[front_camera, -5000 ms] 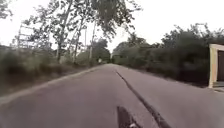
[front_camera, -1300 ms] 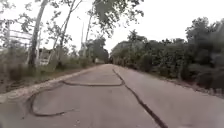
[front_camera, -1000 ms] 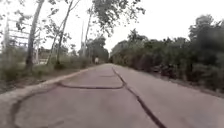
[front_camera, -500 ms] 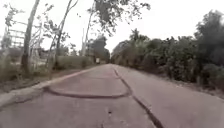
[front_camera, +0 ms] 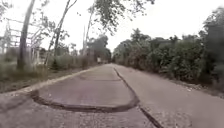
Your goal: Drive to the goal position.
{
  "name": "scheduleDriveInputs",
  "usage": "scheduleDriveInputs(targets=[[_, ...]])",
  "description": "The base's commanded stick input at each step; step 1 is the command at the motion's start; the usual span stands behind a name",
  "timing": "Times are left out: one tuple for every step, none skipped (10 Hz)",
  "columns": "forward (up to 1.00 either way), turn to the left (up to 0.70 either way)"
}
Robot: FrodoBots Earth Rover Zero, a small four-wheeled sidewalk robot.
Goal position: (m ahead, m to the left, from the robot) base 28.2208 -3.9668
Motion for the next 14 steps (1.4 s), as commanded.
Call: scheduleDriveInputs(targets=[[1.00,0.00],[1.00,0.00],[1.00,0.00],[1.00,0.00],[1.00,0.00],[1.00,0.00],[1.00,0.00],[1.00,0.00],[1.00,0.00],[1.00,0.00],[1.00,0.00],[1.00,0.00],[1.00,0.00],[1.00,0.00]])
